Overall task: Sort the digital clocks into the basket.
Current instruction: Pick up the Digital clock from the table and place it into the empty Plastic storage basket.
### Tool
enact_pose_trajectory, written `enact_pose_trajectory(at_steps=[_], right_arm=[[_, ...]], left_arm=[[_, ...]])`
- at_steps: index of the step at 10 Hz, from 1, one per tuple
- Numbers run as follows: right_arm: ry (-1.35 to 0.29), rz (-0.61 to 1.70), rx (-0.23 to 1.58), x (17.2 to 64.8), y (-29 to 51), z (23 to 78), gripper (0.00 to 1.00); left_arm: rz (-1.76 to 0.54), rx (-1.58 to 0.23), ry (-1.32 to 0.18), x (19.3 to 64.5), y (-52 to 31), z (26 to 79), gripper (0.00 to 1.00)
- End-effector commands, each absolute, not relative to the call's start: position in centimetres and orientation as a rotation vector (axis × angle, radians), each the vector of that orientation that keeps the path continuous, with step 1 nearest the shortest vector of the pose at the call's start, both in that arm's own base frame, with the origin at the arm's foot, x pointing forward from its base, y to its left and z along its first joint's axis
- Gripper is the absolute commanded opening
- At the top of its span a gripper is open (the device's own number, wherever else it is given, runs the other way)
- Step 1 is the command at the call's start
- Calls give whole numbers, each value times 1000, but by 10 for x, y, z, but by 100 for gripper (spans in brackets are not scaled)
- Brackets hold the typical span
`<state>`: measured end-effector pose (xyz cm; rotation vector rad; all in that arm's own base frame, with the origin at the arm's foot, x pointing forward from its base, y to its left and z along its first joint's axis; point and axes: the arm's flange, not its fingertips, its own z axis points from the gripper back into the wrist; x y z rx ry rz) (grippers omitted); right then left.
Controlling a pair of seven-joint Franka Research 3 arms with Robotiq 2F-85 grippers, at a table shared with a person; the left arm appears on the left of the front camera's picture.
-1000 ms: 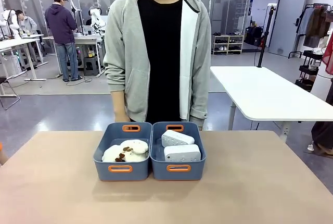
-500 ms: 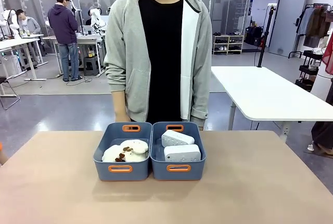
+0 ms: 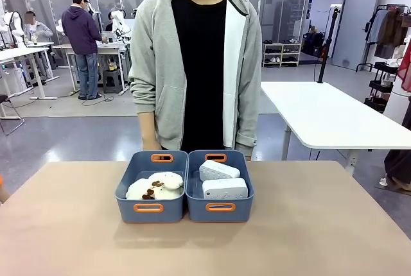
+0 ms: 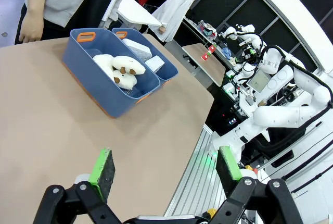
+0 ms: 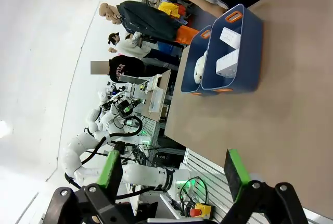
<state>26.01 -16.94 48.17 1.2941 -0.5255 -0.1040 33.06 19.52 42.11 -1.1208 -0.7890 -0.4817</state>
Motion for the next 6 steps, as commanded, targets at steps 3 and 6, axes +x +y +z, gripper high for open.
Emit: enact_pose_trajectory(at_steps=[3,6], right_arm=[[-512,-110,1310,261,-167,484,100],[-512,-110,1310,261,-167,484,100]], left_arm=[[-474,-1124,-800,331,194,424,100],[-474,-1124,-800,331,194,424,100]])
